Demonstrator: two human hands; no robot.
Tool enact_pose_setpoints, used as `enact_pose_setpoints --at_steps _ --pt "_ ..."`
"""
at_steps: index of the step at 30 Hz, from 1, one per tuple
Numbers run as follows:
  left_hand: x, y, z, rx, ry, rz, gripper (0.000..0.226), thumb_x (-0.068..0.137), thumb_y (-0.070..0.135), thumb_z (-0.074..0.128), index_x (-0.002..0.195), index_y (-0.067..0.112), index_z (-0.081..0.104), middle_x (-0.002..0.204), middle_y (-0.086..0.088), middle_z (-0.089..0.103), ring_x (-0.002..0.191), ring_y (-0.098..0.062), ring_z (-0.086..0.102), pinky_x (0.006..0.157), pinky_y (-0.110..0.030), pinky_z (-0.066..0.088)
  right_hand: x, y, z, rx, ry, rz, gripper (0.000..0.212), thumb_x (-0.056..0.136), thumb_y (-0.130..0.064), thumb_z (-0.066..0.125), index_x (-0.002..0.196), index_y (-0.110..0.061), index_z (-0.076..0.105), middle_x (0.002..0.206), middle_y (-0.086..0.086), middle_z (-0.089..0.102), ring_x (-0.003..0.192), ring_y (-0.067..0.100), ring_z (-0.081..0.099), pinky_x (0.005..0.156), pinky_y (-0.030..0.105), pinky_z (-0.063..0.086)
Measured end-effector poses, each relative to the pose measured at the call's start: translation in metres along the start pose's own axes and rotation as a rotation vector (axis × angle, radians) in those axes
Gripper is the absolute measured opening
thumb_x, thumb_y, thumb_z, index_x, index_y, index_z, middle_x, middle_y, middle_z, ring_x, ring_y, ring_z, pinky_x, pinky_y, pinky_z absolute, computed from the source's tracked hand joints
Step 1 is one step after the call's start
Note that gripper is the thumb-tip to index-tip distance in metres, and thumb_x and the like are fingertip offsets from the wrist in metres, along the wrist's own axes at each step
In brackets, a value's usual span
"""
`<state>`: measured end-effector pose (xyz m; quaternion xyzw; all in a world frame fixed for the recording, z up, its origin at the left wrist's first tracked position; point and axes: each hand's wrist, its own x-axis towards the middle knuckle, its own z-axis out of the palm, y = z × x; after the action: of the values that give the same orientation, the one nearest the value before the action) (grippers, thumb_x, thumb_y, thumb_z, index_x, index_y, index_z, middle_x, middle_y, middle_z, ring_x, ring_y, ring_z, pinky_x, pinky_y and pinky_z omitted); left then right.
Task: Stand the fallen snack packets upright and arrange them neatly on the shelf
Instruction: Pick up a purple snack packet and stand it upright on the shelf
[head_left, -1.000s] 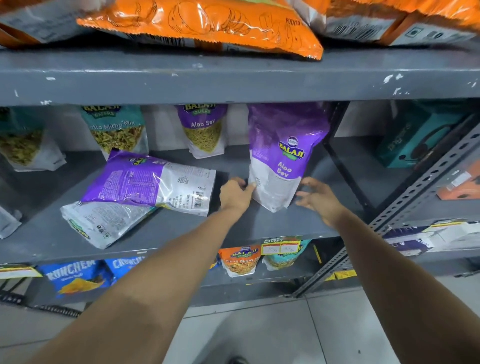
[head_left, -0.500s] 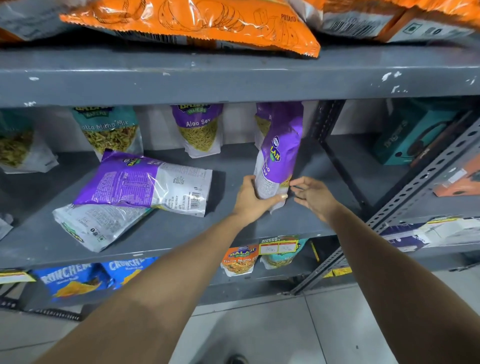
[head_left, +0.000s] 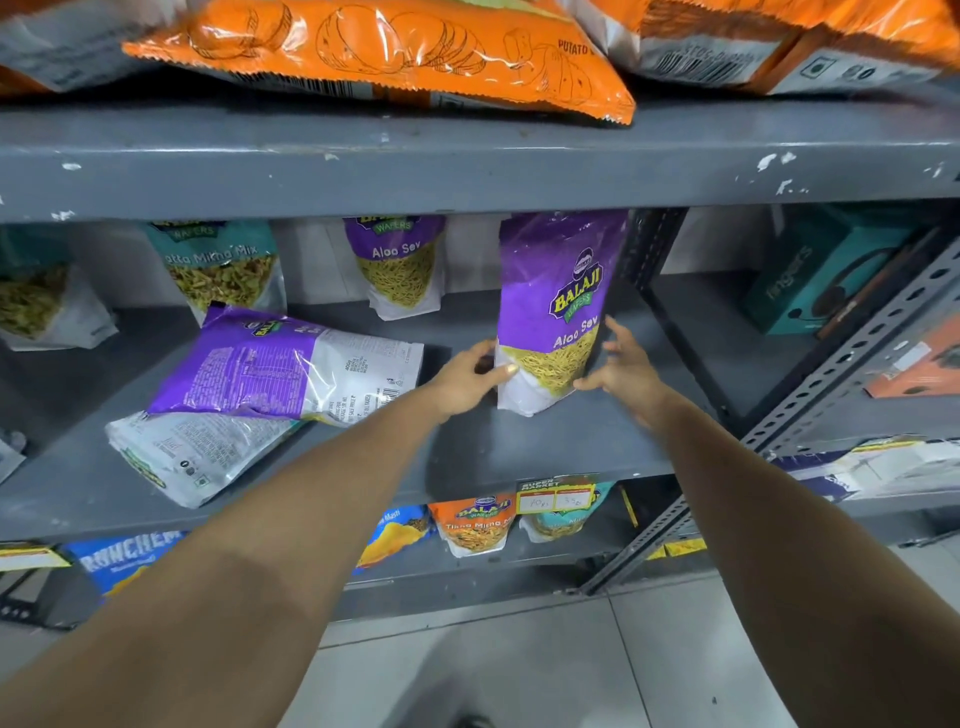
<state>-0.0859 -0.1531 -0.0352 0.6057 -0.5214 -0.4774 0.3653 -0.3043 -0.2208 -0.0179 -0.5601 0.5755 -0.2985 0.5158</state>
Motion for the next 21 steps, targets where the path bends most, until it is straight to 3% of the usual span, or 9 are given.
enact_pose_setpoints --at_steps 2,3,6,8,10,13,16,21 --pt "0.003 0.004 -0.003 0.019 -0.04 -0.042 0.043 0.099 0.03 0.053 0.14 0.023 0.041 0.117 -0.004 0.059 0.102 -0.024 0.061 0.095 -0.041 0.05 0.005 -0.004 -0.002 -0.002 -0.03 -0.039 0.118 0.058 0.012 0.08 0.153 -0.022 0.02 0.156 0.005 0.032 0.144 0.02 0.03 0.11 0.036 0.034" --pt "0.004 0.007 -0.003 0.022 -0.052 -0.056 0.043 0.1 0.031 0.051 0.141 0.025 0.039 0.117 -0.005 0.058 0.101 -0.025 0.061 0.096 -0.041 0.05 0.008 -0.005 -0.003 0.0 -0.066 -0.044 0.116 0.055 0.012 0.08 0.152 -0.02 0.024 0.155 0.004 0.035 0.144 0.022 0.031 0.109 0.036 0.036" --pt "0.015 0.008 0.004 -0.02 -0.046 -0.067 0.051 0.101 0.028 0.049 0.147 0.024 0.028 0.124 -0.005 0.06 0.106 -0.026 0.06 0.094 -0.037 0.048 0.009 -0.006 -0.003 0.029 -0.133 -0.053 0.08 0.057 0.019 0.076 0.129 -0.003 0.049 0.129 0.018 0.063 0.123 0.035 0.058 0.098 0.048 0.051" --pt "0.02 0.005 0.014 -0.015 -0.043 -0.049 0.051 0.101 0.023 0.048 0.148 0.017 0.028 0.135 -0.008 0.058 0.12 -0.027 0.058 0.098 -0.034 0.047 0.006 -0.003 -0.006 0.061 -0.065 -0.071 0.071 0.057 0.019 0.078 0.121 0.002 0.052 0.118 0.019 0.067 0.111 0.035 0.065 0.092 0.046 0.055" --pt "0.026 -0.001 0.022 -0.027 -0.057 -0.038 0.049 0.101 0.019 0.048 0.146 0.012 0.032 0.141 -0.015 0.055 0.129 -0.03 0.053 0.109 -0.043 0.044 0.002 0.003 -0.014 0.074 -0.033 -0.086 0.075 0.055 0.015 0.082 0.122 0.002 0.05 0.12 0.017 0.067 0.11 0.031 0.066 0.091 0.042 0.055" --pt "0.031 -0.003 0.025 -0.015 -0.085 -0.06 0.048 0.1 0.025 0.049 0.144 0.013 0.036 0.141 -0.016 0.055 0.128 -0.031 0.055 0.11 -0.05 0.043 -0.004 0.013 -0.027 0.107 -0.058 -0.098 0.079 0.057 0.01 0.083 0.127 -0.001 0.049 0.126 0.015 0.065 0.113 0.029 0.064 0.095 0.044 0.053" --pt "0.038 -0.007 0.023 0.073 -0.069 -0.043 0.06 0.088 0.045 0.05 0.142 0.021 0.042 0.139 -0.008 0.058 0.126 -0.026 0.057 0.111 -0.048 0.042 -0.006 0.014 -0.026 0.153 -0.054 -0.083 0.072 0.065 0.014 0.078 0.128 -0.003 0.05 0.128 0.013 0.064 0.115 0.03 0.063 0.096 0.045 0.052" --pt "0.03 0.0 0.025 0.119 -0.041 -0.015 0.042 0.1 0.032 0.046 0.14 0.019 0.046 0.136 -0.007 0.061 0.123 -0.028 0.059 0.11 -0.047 0.042 -0.009 0.016 -0.021 0.145 -0.025 -0.071 0.068 0.067 0.01 0.079 0.127 -0.008 0.053 0.128 0.011 0.064 0.118 0.031 0.062 0.099 0.05 0.05"
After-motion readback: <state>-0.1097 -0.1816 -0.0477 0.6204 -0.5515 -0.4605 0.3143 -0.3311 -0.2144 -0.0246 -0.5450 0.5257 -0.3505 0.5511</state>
